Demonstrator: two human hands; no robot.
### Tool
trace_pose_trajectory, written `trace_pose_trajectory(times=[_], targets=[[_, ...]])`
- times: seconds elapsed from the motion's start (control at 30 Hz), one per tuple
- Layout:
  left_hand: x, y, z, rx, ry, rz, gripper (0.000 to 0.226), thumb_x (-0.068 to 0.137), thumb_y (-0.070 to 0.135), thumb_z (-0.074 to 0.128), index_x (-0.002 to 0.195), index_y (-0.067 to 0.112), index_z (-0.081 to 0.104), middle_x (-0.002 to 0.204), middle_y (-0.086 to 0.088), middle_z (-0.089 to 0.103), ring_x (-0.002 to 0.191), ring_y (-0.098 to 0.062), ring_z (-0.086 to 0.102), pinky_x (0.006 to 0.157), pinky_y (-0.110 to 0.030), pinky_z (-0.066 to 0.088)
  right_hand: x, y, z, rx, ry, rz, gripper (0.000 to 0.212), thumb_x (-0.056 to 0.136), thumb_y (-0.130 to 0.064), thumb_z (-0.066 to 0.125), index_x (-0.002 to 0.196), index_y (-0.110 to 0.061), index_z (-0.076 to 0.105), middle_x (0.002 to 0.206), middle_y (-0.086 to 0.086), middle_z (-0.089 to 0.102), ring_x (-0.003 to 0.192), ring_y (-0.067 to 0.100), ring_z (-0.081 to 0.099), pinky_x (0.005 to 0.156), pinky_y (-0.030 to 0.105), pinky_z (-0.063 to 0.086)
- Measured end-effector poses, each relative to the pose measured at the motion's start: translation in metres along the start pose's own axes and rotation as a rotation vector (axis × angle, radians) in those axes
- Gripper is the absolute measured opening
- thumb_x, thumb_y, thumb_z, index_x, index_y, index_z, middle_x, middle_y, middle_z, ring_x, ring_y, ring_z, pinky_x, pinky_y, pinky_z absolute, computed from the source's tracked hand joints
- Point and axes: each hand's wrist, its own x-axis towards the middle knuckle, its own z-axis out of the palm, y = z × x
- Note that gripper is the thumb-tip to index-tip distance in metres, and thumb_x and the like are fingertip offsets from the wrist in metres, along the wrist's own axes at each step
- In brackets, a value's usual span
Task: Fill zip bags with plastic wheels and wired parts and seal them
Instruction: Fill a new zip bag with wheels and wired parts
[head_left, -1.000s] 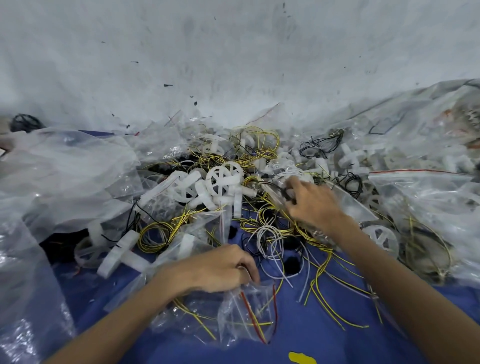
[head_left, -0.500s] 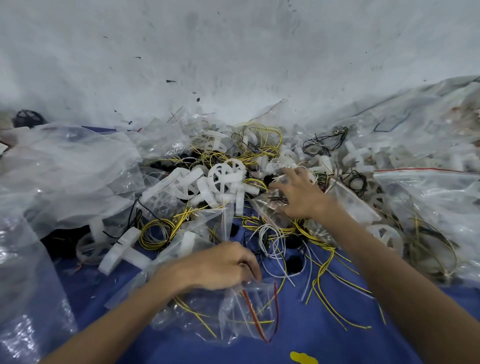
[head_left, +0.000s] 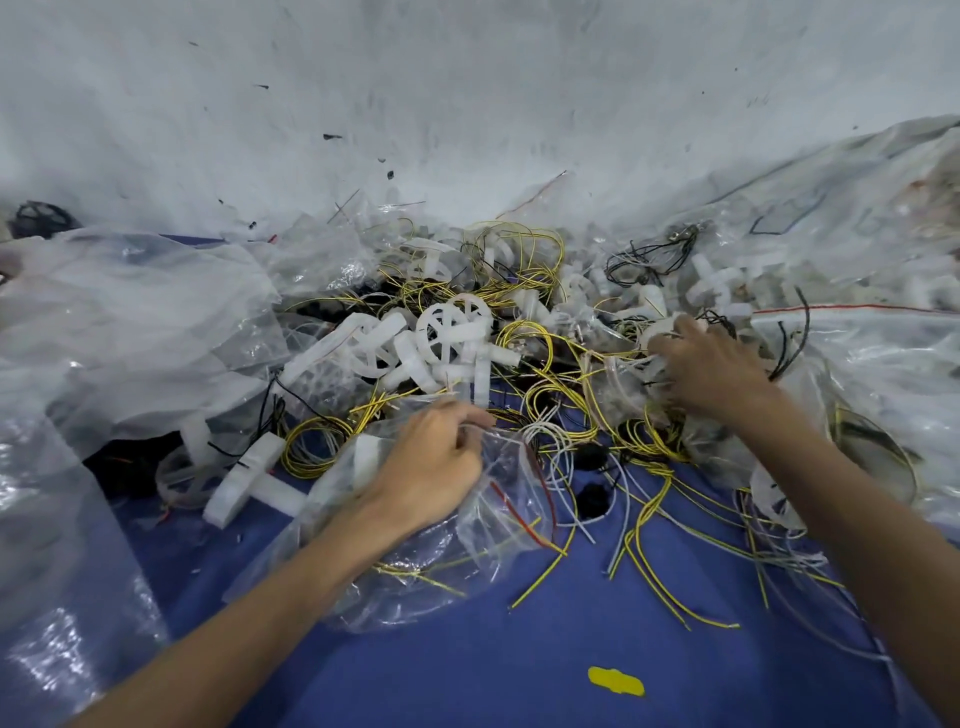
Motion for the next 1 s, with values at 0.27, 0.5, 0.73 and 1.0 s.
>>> trace_pose_trajectory(times=[0.27, 0.5, 0.73, 1.0], targets=[[0.0, -0.003, 0.001, 0.164, 0.07, -0.034, 0.029, 0.088, 0.011, 0.046, 0.103, 0.016, 0.07, 0.091, 0.009, 0.058, 0.068, 0.005, 0.04, 0.08, -0.018, 0.035, -0.02, -0.037, -0.026, 0.092, 0.042, -0.214, 0.048, 0.084, -0.027, 0.05, 0.131, -0.023, 0.045, 0.137, 0.012, 0.032, 0.13, 0.033, 0.027, 0.099, 0.065, 0.03], [-0.001, -0.001, -0.001, 0.171, 0.008, -0.027, 0.028, 0.09, 0.011, 0.045, 0.102, 0.015, 0.07, 0.098, 0.002, 0.067, 0.07, -0.003, 0.051, 0.087, -0.022, 0.044, -0.012, -0.06, 0.007, -0.02, 0.022, -0.446, 0.042, 0.095, -0.043, 0.036, 0.135, -0.031, 0.045, 0.15, 0.001, 0.027, 0.139, 0.019, 0.023, 0.115, 0.043, 0.013], [-0.003, -0.001, 0.001, 0.164, -0.134, -0.018, 0.028, 0.091, 0.011, 0.044, 0.105, 0.015, 0.068, 0.113, 0.002, 0.064, 0.073, -0.004, 0.053, 0.072, -0.017, 0.04, -0.006, -0.082, -0.026, -0.056, -0.027, -0.234, 0.031, 0.089, -0.028, 0.043, 0.109, -0.015, 0.062, 0.118, 0.007, 0.056, 0.114, 0.029, 0.05, 0.101, 0.048, 0.031], [-0.003, -0.003, 0.001, 0.166, -0.174, 0.014, 0.026, 0.086, 0.01, 0.049, 0.103, 0.011, 0.069, 0.114, -0.005, 0.067, 0.104, -0.019, 0.059, 0.088, -0.022, 0.042, 0.001, -0.198, -0.062, 0.355, -0.073, -0.697, 0.055, 0.086, -0.047, 0.055, 0.137, -0.034, 0.04, 0.15, 0.001, 0.022, 0.138, 0.026, 0.011, 0.104, 0.054, 0.028]])
